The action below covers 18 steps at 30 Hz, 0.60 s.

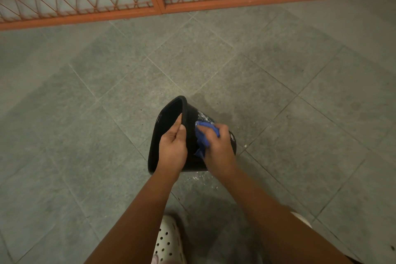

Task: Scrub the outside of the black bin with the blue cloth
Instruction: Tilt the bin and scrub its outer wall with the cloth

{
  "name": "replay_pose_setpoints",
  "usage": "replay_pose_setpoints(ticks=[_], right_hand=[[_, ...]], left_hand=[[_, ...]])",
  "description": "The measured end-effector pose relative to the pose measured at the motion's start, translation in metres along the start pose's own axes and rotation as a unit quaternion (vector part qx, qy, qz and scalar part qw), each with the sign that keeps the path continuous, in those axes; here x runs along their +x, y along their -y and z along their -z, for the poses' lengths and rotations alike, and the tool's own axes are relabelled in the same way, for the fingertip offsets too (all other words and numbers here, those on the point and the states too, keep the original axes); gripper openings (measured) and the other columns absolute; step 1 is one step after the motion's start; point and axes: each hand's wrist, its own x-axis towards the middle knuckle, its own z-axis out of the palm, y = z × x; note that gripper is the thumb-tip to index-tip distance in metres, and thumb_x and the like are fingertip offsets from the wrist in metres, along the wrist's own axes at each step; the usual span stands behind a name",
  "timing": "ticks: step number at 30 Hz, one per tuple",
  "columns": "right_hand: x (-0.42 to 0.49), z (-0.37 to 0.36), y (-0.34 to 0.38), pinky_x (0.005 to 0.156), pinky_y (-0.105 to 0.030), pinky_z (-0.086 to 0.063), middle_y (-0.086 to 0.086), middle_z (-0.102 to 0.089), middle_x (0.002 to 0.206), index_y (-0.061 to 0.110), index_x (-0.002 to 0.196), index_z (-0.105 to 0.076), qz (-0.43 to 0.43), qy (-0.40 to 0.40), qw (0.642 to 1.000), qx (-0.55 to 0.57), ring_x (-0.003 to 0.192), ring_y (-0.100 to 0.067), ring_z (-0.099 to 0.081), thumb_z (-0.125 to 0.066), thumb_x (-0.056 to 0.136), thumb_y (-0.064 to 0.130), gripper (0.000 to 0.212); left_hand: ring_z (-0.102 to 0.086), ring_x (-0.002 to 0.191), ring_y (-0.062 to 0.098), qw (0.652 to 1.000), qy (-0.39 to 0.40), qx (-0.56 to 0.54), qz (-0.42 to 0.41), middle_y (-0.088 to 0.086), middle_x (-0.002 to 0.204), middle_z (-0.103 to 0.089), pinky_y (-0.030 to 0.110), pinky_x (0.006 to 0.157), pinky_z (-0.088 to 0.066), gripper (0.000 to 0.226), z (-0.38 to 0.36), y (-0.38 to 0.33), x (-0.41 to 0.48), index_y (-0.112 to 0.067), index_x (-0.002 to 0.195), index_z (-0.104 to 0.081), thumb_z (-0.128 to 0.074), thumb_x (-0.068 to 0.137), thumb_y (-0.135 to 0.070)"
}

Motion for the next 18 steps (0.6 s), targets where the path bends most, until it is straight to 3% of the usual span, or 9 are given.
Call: replay_pose_setpoints(ticks=[2, 4, 9, 12, 15, 18], right_hand=[[-0.007, -0.002, 0.002, 0.092, -0.025, -0.046, -0.011, -0.044, 0.124, 0.017, 0.124, -0.054, 0.053, 0.019, 0.998, 0.005, 0.108, -0.017, -0.049, -0.060, 0.086, 0.012, 0.039], [0.000, 0.001, 0.003, 0.095, -0.031, -0.042, -0.013, -0.037, 0.131, 0.023, 0.132, -0.049, 0.017, 0.049, 0.998, 0.043, 0.114, -0.027, -0.044, -0.053, 0.083, 0.000, 0.054], [0.019, 0.008, -0.007, 0.087, -0.014, -0.044, -0.012, -0.033, 0.131, 0.019, 0.143, -0.035, -0.069, 0.046, 0.997, -0.011, 0.102, -0.015, -0.046, -0.059, 0.087, 0.011, 0.062], [0.002, 0.009, -0.003, 0.090, -0.036, -0.050, -0.016, -0.037, 0.129, 0.015, 0.141, -0.037, -0.034, 0.054, 0.998, 0.000, 0.107, -0.023, -0.049, -0.061, 0.085, 0.012, 0.061], [0.000, 0.006, 0.013, 0.092, -0.036, -0.049, -0.016, -0.039, 0.128, 0.012, 0.139, -0.040, 0.001, 0.047, 0.998, 0.046, 0.110, -0.025, -0.049, -0.056, 0.086, 0.019, 0.056], [0.025, 0.003, 0.016, 0.091, -0.033, -0.046, -0.015, -0.038, 0.124, 0.010, 0.141, -0.038, -0.023, 0.026, 0.999, 0.025, 0.106, -0.023, -0.048, -0.058, 0.087, 0.015, 0.057]], left_hand=[[-0.064, 0.106, 0.010, 1.000, 0.012, -0.016, 0.003, -0.007, 0.110, -0.070, 0.041, 0.100, -0.048, 0.035, 0.000, 0.000, 0.001, -0.031, 0.127, -0.059, -0.043, 0.099, -0.019], [-0.064, 0.106, 0.011, 1.000, 0.011, -0.020, 0.003, -0.006, 0.111, -0.070, 0.042, 0.101, -0.047, 0.035, 0.000, 0.000, 0.001, -0.030, 0.126, -0.060, -0.043, 0.099, -0.018], [-0.063, 0.107, 0.009, 1.000, -0.004, -0.018, -0.003, -0.010, 0.110, -0.070, 0.042, 0.102, -0.045, 0.033, -0.003, -0.003, -0.002, -0.037, 0.120, -0.063, -0.044, 0.099, -0.020], [-0.064, 0.105, 0.009, 1.000, 0.006, -0.023, 0.005, -0.011, 0.107, -0.071, 0.041, 0.101, -0.047, 0.032, -0.002, -0.003, 0.000, -0.037, 0.119, -0.063, -0.045, 0.099, -0.020], [-0.064, 0.106, 0.005, 0.999, 0.028, -0.028, -0.012, -0.009, 0.111, -0.070, 0.036, 0.101, -0.048, 0.034, -0.005, -0.005, -0.003, -0.027, 0.125, -0.061, -0.042, 0.100, -0.015], [-0.060, 0.112, 0.004, 0.999, 0.036, -0.023, -0.032, -0.006, 0.120, -0.067, 0.034, 0.105, -0.044, 0.036, -0.009, -0.006, -0.006, -0.022, 0.129, -0.059, -0.039, 0.101, -0.012]])
